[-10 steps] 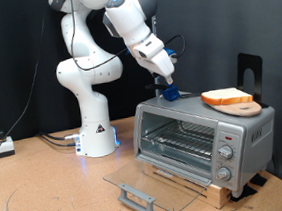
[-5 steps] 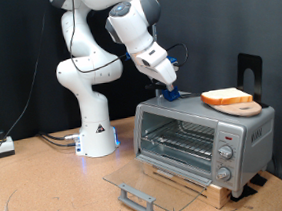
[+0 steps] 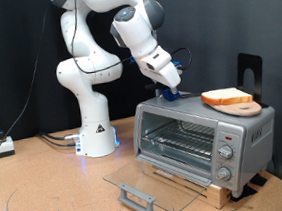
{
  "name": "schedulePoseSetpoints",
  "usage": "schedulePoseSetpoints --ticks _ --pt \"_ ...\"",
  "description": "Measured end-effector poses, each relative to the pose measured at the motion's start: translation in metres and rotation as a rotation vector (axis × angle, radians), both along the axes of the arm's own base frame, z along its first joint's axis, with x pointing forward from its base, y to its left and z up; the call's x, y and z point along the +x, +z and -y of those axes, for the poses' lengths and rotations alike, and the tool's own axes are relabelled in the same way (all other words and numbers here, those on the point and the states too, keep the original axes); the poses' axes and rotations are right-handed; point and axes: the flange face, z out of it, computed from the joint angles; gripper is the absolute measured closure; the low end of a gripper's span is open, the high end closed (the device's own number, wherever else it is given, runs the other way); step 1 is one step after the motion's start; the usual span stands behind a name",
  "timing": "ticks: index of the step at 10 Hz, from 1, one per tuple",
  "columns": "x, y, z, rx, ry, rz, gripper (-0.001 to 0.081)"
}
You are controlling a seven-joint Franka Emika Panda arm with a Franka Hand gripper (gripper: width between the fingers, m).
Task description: Make a piece of toast with the oven
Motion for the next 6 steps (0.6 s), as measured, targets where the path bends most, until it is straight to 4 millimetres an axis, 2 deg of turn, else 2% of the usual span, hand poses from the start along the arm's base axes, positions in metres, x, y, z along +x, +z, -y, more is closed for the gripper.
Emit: schedulePoseSetpoints --ticks 6 --pt "-0.005 -0.006 -0.021 -0.013 -0.009 0.004 -0.0001"
